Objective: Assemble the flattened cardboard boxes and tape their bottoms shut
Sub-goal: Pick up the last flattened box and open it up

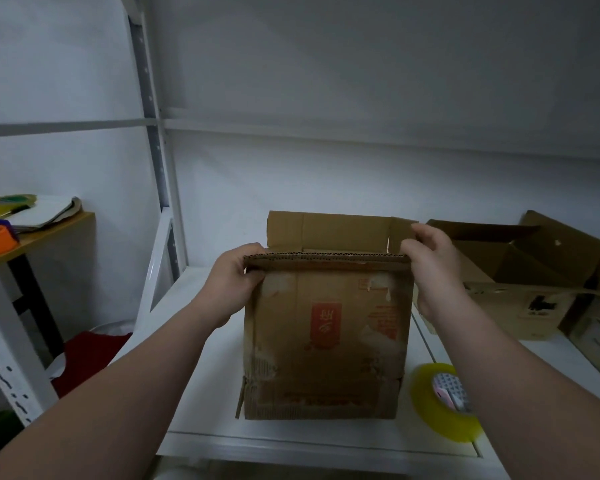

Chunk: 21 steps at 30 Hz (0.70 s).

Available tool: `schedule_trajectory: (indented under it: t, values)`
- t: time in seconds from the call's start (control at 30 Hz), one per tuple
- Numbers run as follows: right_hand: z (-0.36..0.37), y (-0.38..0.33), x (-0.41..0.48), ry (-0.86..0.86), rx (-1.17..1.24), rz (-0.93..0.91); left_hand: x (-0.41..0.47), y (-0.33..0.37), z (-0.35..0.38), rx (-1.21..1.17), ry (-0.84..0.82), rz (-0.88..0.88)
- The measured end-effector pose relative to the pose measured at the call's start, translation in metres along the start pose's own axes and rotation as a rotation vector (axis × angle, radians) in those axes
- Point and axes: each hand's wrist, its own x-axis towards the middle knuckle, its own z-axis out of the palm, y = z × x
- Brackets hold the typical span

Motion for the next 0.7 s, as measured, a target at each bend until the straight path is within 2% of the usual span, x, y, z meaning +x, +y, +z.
schedule_trajectory:
  t: [0.13, 0.3, 0.47, 0.6, 0.7]
  values:
    - [-0.016, -0.007, -0.006, -0.021, 0.078, 0.077, -0.005, 0.004, 0.020, -0.013, 0.001, 0.029]
    - [-0.026, -0.008, -0.017, -0.153, -0.063, 0.052, -0.008, 0.000, 0.021, 0.047, -0.028, 0.027]
    - [-0.013, -0.004, -0.029, -0.374, -0.235, 0.010, -0.015, -0.009, -0.009, 0.106, 0.037, -0.002]
    - [-0.008, -0.001, -0.040, -0.621, -0.376, 0.015, -0.033, -0.026, -0.024, 0.140, 0.017, -0.124]
    - [-0.008, 0.016, -0.050, -0.787, -0.567, 0.078, -0.051, -0.036, -0.025, 0.168, -0.007, -0.223]
